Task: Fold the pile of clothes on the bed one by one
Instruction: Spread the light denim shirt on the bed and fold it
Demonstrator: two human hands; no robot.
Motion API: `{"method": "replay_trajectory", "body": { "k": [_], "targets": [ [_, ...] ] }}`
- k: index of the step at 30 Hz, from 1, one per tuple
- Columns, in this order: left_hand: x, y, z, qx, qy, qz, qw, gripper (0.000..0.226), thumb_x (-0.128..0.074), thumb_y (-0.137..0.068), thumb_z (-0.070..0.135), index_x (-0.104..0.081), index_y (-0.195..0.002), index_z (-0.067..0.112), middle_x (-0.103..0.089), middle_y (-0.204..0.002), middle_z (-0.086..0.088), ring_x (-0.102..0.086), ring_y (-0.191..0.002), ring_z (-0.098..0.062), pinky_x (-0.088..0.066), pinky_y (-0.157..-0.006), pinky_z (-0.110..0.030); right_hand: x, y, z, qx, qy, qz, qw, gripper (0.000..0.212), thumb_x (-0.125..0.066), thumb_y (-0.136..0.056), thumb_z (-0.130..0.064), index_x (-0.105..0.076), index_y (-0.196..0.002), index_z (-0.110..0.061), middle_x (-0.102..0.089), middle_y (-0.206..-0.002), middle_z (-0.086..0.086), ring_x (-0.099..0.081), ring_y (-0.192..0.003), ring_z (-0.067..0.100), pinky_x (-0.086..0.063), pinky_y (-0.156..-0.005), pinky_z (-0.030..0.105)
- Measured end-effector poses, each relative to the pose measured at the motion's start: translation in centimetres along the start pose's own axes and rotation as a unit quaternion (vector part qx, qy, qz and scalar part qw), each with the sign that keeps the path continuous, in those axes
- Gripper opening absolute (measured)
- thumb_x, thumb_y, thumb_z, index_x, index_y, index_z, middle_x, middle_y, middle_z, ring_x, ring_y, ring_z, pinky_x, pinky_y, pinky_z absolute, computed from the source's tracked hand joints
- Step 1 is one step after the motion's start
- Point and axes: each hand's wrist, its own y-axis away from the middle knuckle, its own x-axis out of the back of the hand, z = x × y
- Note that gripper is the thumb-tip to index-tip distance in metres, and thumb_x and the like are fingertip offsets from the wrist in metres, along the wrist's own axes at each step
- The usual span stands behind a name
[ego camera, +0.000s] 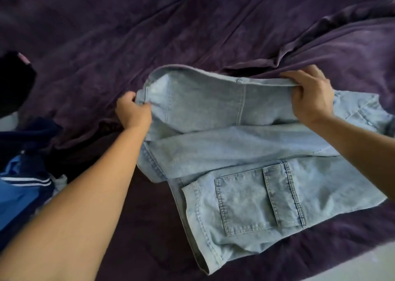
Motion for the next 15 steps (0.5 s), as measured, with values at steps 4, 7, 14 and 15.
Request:
{"method": "replay_trajectory", "body": {
  "k": [4, 7, 14, 15],
  "targets": [
    [3.4, -1.3, 6.5, -0.129, -0.017, 0.101, 0.986, 0.028, -0.069, -0.077, 0.022, -0.056, -0.088, -0.001, -0.061, -0.102, -0.02, -0.056, -0.095, -0.033, -0.039, -0.08, -0.039, 5.0, -0.1, -0.9, -0.031, -0.021, 0.073, 0.997, 0.044, -0.042, -0.079, 0.0, -0.067, -0.115, -0.01, -0.061, -0.11, 0.017, -0.057, -0.102, 0.039, -0.045, -0.091, 0.05],
    [4.5, 0.5, 7.1, -0.134, -0.039, 0.125, 0.982, 0.04, -0.068, -0.082, 0.031, -0.056, -0.101, -0.002, -0.057, -0.111, -0.02, -0.05, -0.107, -0.034, -0.033, -0.087, -0.037, 7.1, 1.9, -1.1, -0.034, -0.008, 0.091, 0.995, 0.038, -0.044, -0.076, 0.003, -0.065, -0.106, -0.007, -0.063, -0.103, 0.017, -0.057, -0.095, 0.038, -0.045, -0.085, 0.051],
    [3.2, 9.7, -3.5, 0.092, -0.134, -0.096, 0.982, 0.037, -0.065, -0.086, 0.026, -0.059, -0.118, 0.006, -0.058, -0.122, -0.021, -0.056, -0.111, -0.039, -0.048, -0.086, -0.043, 3.6, 14.0, 2.6, -0.037, 0.171, -0.19, 0.966, 0.04, -0.057, -0.081, 0.002, -0.065, -0.115, -0.017, -0.059, -0.125, 0.007, -0.051, -0.12, 0.03, -0.034, -0.098, 0.045],
    [3.1, 10.8, -5.0, 0.149, -0.107, -0.117, 0.976, 0.035, -0.061, -0.089, 0.023, -0.059, -0.119, 0.005, -0.059, -0.123, -0.022, -0.059, -0.106, -0.038, -0.047, -0.081, -0.04, 3.0, 15.5, 3.4, -0.069, 0.196, -0.242, 0.948, 0.045, -0.057, -0.082, -0.002, -0.062, -0.121, -0.022, -0.053, -0.135, 0.003, -0.044, -0.129, 0.025, -0.032, -0.102, 0.044]
  ]
}}
